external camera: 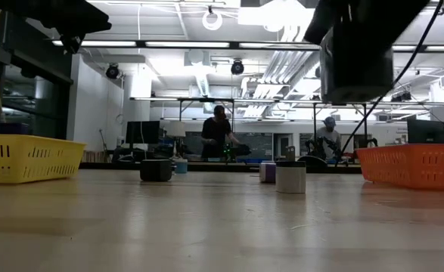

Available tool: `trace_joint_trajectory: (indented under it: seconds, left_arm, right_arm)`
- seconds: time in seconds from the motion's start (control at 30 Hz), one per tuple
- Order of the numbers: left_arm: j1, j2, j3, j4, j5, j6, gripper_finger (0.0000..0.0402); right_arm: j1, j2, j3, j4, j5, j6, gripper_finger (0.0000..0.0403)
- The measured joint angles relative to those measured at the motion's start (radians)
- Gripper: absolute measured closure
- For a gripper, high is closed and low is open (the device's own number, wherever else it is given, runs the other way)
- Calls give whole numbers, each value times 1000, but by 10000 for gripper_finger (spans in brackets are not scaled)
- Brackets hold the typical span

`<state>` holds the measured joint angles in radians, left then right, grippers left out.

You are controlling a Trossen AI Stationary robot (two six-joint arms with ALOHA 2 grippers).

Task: Pick & Place Office items
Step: Put the bottom black charger adapter into the orange bin

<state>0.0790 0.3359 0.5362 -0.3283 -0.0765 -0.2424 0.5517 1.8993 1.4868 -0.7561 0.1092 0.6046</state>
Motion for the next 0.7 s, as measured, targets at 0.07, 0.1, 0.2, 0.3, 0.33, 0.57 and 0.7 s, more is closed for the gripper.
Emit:
trace_joint_trajectory:
  seconds: [0.07, 0.1, 0.2, 0.3, 0.33, 0.57, 0.7]
  left_arm:
    - [0, 0, 0, 0, 0, 0, 324]
    - [0, 0, 0, 0, 0, 0, 324]
    - [0, 0, 0, 0, 0, 0, 324]
    - [0, 0, 0, 0, 0, 0, 324]
    - [0, 0, 0, 0, 0, 0, 324]
    - [0, 0, 0, 0, 0, 0, 324]
    - [0, 0, 0, 0, 0, 0, 324]
  right_arm:
    - [-19, -29, 0, -55, 22, -27, 257]
    - [-31, -39, 0, -74, 25, -32, 257]
    - [-54, -79, -2, -161, 49, -40, 257]
    - [-82, -116, -9, -213, 54, -52, 257]
    - [-94, -132, -24, -215, 52, -53, 257]
    - [-191, -317, -253, -100, 11, -80, 257]
    - [-253, -431, -379, -63, -8, -85, 257]
